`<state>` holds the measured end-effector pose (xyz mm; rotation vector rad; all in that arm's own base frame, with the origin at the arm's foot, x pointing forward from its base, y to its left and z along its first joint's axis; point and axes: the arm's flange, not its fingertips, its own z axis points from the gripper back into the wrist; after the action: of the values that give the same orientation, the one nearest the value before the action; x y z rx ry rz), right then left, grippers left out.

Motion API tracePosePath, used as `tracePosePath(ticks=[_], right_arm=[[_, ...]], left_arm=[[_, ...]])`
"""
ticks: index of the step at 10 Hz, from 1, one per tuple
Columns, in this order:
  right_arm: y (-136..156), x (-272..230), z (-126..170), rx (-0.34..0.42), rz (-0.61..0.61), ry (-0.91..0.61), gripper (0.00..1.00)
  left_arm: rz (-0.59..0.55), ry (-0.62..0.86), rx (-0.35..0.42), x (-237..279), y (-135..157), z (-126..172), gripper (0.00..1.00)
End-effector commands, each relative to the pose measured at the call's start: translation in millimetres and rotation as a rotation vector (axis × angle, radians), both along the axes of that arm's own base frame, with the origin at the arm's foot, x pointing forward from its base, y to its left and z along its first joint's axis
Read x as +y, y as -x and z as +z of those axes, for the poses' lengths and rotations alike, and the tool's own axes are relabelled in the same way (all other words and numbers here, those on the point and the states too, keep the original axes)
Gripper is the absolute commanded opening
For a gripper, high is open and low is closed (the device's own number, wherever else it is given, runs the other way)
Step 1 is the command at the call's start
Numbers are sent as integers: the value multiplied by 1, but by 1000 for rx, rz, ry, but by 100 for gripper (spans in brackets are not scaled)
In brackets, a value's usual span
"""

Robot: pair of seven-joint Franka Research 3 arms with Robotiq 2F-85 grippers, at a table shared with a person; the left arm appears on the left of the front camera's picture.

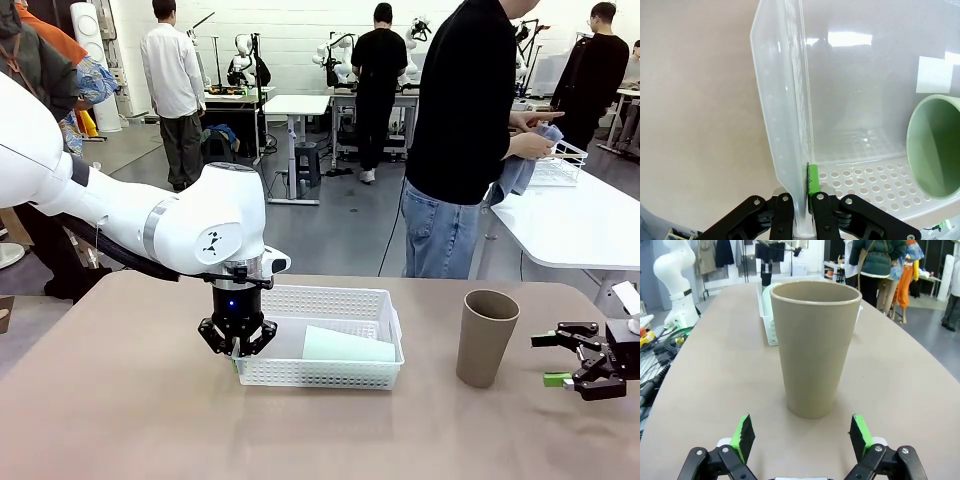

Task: Clean and organize the cups into the basket.
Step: Pick up the Reusable plastic cup from the right side of the table and stack it inside the Organizing basket in the center of the table.

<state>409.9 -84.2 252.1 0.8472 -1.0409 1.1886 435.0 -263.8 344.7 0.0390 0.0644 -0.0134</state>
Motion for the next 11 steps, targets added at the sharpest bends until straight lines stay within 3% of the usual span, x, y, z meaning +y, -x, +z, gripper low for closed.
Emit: tracePosePath(ticks=[1,11], right_arm=[[2,28,-5,16,-42,26,100],[-14,65,-22,103,-104,14,100]], left_arm=[[-5,-5,3,0,1,-2,0],[-5,-5,3,0,1,-2,0]])
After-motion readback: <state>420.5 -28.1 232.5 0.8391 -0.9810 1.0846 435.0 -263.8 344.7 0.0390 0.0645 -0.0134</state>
